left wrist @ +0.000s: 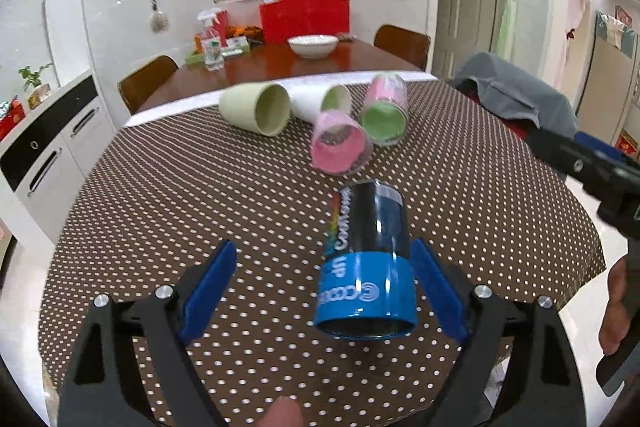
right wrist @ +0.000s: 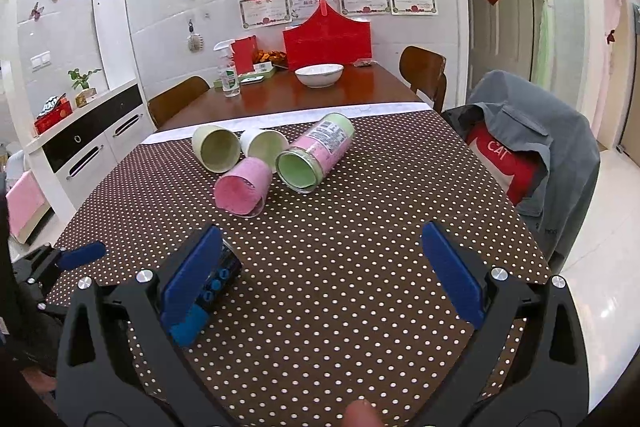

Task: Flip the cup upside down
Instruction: 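Lift the can with the left gripper and carry it toward the right gripper, then lower the can onto the tablecloth on its side and open the left gripper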

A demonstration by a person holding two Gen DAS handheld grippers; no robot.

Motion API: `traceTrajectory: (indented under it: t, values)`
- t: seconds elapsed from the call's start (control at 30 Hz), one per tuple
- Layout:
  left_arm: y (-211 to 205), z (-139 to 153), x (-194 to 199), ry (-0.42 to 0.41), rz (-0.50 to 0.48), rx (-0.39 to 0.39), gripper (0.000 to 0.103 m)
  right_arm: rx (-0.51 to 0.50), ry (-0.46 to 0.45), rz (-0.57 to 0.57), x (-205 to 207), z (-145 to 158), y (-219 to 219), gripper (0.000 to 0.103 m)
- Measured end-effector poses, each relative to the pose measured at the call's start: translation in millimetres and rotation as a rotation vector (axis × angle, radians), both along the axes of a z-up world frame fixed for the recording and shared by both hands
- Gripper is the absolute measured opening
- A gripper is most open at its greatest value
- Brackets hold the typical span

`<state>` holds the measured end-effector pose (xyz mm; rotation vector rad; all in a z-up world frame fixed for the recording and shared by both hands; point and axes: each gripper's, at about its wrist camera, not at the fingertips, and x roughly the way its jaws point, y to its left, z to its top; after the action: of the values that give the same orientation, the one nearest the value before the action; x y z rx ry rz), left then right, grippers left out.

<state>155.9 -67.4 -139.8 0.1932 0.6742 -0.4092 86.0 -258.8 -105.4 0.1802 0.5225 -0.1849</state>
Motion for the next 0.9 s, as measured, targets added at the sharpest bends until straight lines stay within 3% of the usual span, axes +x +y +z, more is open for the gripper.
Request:
traceTrajectory:
  t: [0.63, 0.9]
  values:
    - [66, 50, -40, -0.213, 0.156, -0.072, 0.088, 0.005, -0.031, 0.059, -3, 22, 36, 0.098]
    - [93, 61, -47, -0.259, 0.219, -0.099, 0.088, -0.026, -0.042, 0.071, -2, 30, 54, 0.098]
